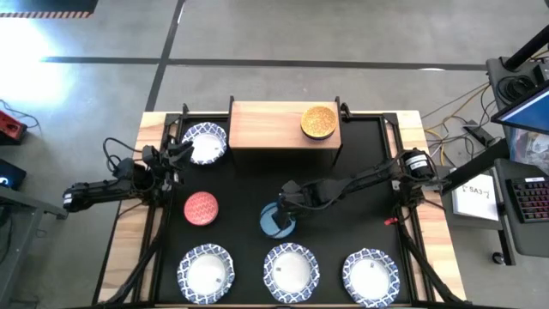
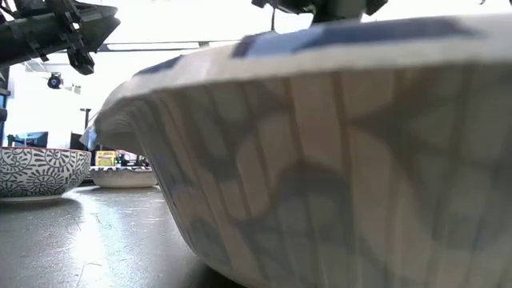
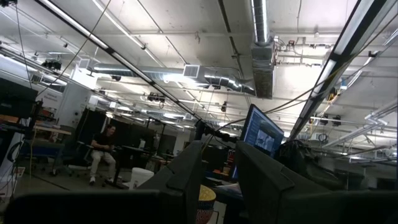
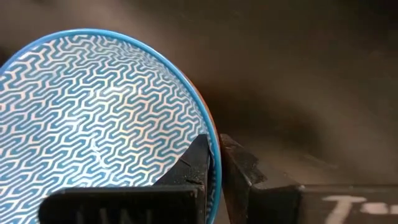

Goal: Place and stack bowls onto a shelf
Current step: Stack the light blue bowl on top of the yellow stacked bowls on the shelf, then stack the middle left red bowl on top of the light blue stacked bowls on the shelf

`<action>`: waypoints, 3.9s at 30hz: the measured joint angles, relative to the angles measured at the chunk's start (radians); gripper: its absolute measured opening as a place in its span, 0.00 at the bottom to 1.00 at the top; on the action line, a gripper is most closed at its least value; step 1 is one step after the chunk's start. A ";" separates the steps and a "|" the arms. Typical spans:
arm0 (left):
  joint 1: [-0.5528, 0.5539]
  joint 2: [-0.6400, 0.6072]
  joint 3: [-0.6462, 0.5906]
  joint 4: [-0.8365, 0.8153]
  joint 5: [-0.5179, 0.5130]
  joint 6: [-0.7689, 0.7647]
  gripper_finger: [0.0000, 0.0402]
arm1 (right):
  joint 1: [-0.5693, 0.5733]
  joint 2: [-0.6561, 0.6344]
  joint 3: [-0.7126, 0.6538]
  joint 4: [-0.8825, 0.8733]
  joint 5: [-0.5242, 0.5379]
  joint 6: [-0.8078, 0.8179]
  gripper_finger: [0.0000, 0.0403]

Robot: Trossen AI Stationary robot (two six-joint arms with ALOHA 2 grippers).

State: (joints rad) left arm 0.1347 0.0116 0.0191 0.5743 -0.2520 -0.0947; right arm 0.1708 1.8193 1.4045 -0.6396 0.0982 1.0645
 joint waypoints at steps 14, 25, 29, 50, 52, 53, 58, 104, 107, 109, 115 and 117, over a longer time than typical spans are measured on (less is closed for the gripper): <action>0.000 0.000 0.000 0.000 0.000 0.000 0.20 | -0.132 -0.157 0.197 -0.262 -0.025 -0.137 0.03; 0.000 0.000 0.000 -0.008 0.000 0.000 0.20 | -0.259 -0.351 0.199 -0.361 0.146 -0.152 0.03; 0.000 0.001 0.000 -0.008 0.000 0.000 0.20 | -0.303 -0.397 0.199 -0.358 0.196 -0.170 0.03; 0.000 0.001 0.000 -0.009 0.000 0.000 0.20 | -0.524 -0.409 0.199 -0.486 0.366 -0.260 0.03; 0.000 0.001 0.000 -0.009 0.000 0.000 0.20 | -0.536 -0.410 0.199 -0.489 0.388 -0.270 0.03; 0.000 0.001 0.000 -0.009 0.000 0.000 0.20 | -0.542 -0.410 0.199 -0.491 0.395 -0.274 0.03; 0.000 0.001 0.000 -0.009 0.000 0.000 0.20 | -0.568 -0.405 0.199 -0.491 0.402 -0.298 0.03; 0.000 0.001 0.000 -0.011 0.000 0.000 0.20 | -0.577 -0.422 0.194 -0.522 0.401 -0.438 0.29; 0.000 0.001 0.000 -0.011 0.000 0.000 0.20 | -0.577 -0.452 0.194 -0.498 0.401 -0.460 0.29; 0.000 0.001 0.000 -0.011 0.000 0.000 0.20 | -0.571 -0.467 0.194 -0.469 0.401 -0.492 0.29; 0.000 0.001 0.000 -0.011 0.000 0.000 0.20 | -0.548 -0.520 0.194 -0.400 0.368 -0.565 0.27; 0.000 0.001 0.000 -0.011 0.000 0.000 0.20 | -0.533 -0.531 0.195 -0.380 0.354 -0.573 0.26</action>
State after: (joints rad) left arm 0.1349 0.0128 0.0193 0.5633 -0.2520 -0.0948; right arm -0.3624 1.2885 1.5991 -1.0193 0.4523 0.4920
